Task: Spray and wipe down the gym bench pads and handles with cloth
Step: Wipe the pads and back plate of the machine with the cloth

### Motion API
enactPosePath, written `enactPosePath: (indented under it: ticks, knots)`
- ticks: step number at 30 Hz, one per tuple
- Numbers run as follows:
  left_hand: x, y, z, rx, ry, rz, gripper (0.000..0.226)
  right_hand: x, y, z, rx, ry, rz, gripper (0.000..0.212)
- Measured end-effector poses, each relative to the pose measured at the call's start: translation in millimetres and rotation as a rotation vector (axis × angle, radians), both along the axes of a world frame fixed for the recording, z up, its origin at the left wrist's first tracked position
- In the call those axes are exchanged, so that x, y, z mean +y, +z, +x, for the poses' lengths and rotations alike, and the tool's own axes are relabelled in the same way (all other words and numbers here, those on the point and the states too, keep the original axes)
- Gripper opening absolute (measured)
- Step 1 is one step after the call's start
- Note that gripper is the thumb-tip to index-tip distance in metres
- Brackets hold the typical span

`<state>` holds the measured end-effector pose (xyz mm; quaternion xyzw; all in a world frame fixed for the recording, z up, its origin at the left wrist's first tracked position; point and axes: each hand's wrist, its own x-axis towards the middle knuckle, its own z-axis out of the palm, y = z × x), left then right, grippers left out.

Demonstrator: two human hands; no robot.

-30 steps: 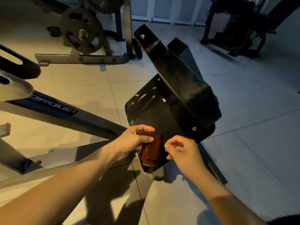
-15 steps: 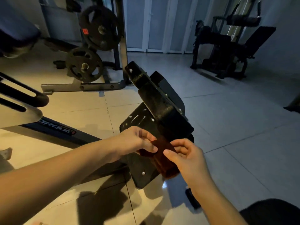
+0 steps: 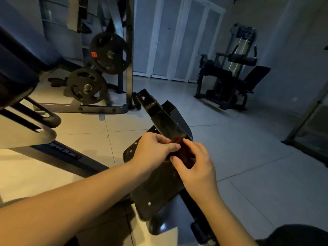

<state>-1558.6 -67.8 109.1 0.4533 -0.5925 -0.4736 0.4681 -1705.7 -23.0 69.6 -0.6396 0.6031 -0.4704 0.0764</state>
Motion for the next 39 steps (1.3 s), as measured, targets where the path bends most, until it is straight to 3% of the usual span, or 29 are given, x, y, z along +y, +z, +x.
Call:
enactPosePath:
  ticks: [4,9,15,18,23,27,31,36,39]
  knots:
    - [-9.4,5.0,3.3,0.055,-0.108,0.127,0.009,-16.0,-15.9,1.0,0.184,-0.098,-0.144,0.065]
    - [-31.2,14.4,18.9,-0.189,-0.178,0.080,0.014,-34.1,-23.6,-14.4,0.353,-0.105,-0.355,0.049]
    - [-41.9,0.7,16.8,-0.267,-0.052,0.171,0.021,-28.0,-54.5,-47.4,0.246,-0.002,-0.281,0.039]
    - [-40.1,-2.5,6.4,-0.227,-0.024,0.216,0.022,-30.6,-45.1,-54.7,0.233,0.055,-0.278,0.040]
    - [-30.4,-1.6,-21.3,-0.098,0.120,0.229,0.022,-53.3,1.1,-51.6,0.385,0.180,-0.414,0.038]
    - [-25.6,-6.0,-29.6,0.055,0.182,0.252,0.020,-49.3,-33.1,-96.7,0.393,0.202,-0.356,0.033]
    - [-20.5,-13.9,-39.5,0.074,0.289,0.226,0.023,-45.4,-60.6,-133.8,0.335,0.273,-0.249,0.035]
    - [-8.3,-11.3,-55.4,0.128,0.394,0.239,0.035,-71.9,3.6,-91.1,0.343,0.420,-0.440,0.035]
    - [-0.8,-11.8,-60.4,0.119,0.454,0.243,0.035,-80.1,-4.6,-105.2,0.428,0.493,-0.436,0.033]
